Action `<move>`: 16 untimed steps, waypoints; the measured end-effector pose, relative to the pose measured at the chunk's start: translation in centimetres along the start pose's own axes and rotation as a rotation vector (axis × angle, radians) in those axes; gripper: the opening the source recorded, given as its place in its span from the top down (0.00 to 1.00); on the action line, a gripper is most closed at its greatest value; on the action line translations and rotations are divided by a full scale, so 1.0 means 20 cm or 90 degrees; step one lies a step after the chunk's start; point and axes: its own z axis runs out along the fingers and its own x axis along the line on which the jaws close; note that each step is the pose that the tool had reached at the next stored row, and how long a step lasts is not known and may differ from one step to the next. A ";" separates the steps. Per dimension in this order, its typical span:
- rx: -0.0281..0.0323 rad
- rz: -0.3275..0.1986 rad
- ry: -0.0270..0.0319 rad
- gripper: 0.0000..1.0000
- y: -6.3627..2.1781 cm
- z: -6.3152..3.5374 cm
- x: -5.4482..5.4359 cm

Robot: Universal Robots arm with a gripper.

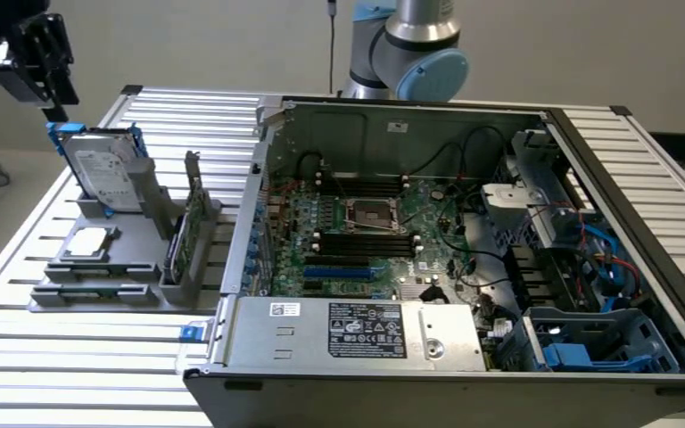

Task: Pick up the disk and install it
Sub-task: 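Pick up the disk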

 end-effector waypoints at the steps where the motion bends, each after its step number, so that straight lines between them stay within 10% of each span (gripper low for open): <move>1: 0.0004 0.000 0.0000 0.52 0.002 0.009 0.00; 16: 0.0045 0.010 0.0003 0.46 0.025 0.146 0.00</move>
